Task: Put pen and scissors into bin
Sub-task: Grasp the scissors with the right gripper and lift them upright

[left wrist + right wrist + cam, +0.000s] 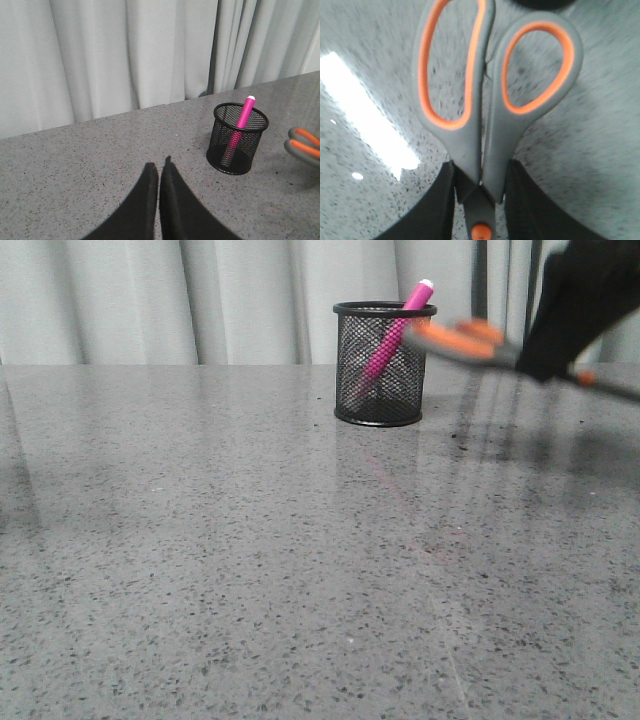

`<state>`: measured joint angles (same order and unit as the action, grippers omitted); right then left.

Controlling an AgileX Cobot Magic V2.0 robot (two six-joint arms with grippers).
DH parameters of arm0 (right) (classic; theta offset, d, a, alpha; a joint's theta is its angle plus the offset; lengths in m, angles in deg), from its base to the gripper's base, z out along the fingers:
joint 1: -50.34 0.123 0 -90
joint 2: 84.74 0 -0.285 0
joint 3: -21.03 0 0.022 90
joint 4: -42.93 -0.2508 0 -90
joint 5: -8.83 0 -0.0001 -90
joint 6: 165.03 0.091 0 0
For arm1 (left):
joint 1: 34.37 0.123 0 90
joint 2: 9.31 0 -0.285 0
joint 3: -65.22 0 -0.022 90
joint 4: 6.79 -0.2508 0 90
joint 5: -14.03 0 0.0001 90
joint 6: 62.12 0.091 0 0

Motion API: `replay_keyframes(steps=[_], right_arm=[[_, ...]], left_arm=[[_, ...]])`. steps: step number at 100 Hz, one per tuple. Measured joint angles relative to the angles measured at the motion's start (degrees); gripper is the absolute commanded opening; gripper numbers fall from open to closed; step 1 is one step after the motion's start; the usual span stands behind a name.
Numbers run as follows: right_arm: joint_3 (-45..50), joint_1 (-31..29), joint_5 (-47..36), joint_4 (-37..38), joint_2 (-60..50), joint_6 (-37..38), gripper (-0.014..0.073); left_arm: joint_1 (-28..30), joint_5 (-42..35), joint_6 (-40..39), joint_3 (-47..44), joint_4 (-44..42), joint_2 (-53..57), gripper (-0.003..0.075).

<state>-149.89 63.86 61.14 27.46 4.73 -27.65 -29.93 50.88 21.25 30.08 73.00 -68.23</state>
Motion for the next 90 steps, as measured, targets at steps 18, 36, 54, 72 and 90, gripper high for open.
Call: replay_keyframes(steps=[18,36,54,72,90], right_arm=[[5.4,0.0,-11.8,-6.3,-10.5,0.1,-0.0074],[9.7,2.1,-30.6,-17.0,-15.4,0.2,-0.0076],[9.8,5.7,-51.4,-21.4,-12.9,0.2,-0.0076],[8.5,8.6,-61.7,-22.4,-5.7,0.3,-0.0076],[4.5,11.9,-68.3,-22.7,1.7,0.4,-0.0076]], left_arm=[[0.0,0.0,0.0,0.0,0.0,0.0,-0.0019],[0.0,0.0,0.0,0.0,0.8,0.0,-0.0019],[0.0,0.0,0.0,0.0,1.1,0.0,-0.0019],[0.0,0.0,0.0,0.0,1.1,0.0,-0.0019],[0.0,-0.3,0.0,0.0,1.1,0.0,-0.0019]])
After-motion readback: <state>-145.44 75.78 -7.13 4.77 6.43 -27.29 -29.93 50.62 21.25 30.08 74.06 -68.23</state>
